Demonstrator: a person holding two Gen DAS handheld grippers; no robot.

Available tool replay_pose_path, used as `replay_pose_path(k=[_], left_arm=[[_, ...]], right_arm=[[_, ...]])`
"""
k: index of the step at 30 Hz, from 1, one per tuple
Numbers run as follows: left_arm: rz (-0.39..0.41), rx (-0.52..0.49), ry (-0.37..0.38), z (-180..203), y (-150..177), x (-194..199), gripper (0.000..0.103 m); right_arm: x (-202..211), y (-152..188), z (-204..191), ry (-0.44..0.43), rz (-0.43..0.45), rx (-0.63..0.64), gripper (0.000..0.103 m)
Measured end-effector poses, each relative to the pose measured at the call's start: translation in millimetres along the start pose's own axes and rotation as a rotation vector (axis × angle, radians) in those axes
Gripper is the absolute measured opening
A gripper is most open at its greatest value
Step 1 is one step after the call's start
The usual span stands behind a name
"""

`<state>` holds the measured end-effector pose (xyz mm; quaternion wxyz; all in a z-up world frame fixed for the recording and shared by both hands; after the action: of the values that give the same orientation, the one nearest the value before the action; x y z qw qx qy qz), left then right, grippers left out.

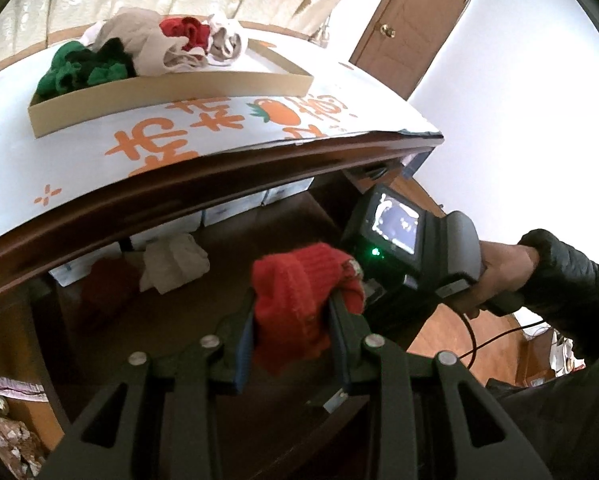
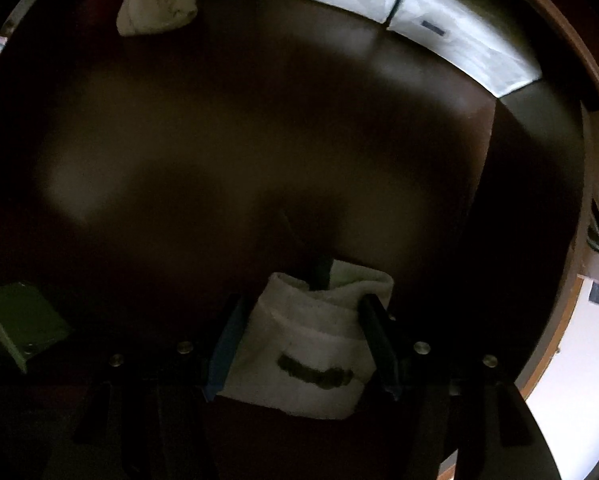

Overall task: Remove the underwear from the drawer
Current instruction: 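Lift both held garments out of the drawer toward the cardboard tray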

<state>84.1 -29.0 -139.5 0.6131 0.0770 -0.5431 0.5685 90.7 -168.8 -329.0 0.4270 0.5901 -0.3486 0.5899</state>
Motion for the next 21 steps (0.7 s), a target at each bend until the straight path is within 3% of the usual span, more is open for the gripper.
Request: replay_pose_path(k=[3, 5, 7, 10, 21], left_arm=[[0.001, 0.011, -0.002, -4, 3, 2, 0.032], [-0.003, 0.022, -0.004, -6, 5, 1, 0.031], [-0.008, 0.031, -0.004, -8, 7, -1, 0.031], [-0.011, 0.033, -0.003, -8, 7, -1, 0.031], [-0.025, 0.028, 0.007, 4, 5, -7, 0.031]], right_arm=[[0, 2, -3, 0.015, 0.005, 0.032, 0.059], [2, 4, -2, 0.024, 0.013, 0.029, 0.050], [4, 8, 3, 0.033, 0.024, 0.007, 0.033], [14, 19, 18, -0.010, 0.068, -0.061, 0.024], [84, 31, 33, -0.206, 0.348, -0.226, 0.024]])
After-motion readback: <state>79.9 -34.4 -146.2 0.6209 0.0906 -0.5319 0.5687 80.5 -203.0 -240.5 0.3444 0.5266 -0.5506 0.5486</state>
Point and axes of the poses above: each gripper's, at about its wrist camera, not at the fingertips, and x roughly against the way its jaws point, z to its right, y to its underside, the point moved 8 cm from there along -x, roughly the way its jaws point, and after that the axes turned 5 degrees about x, right-handed, at the moved point
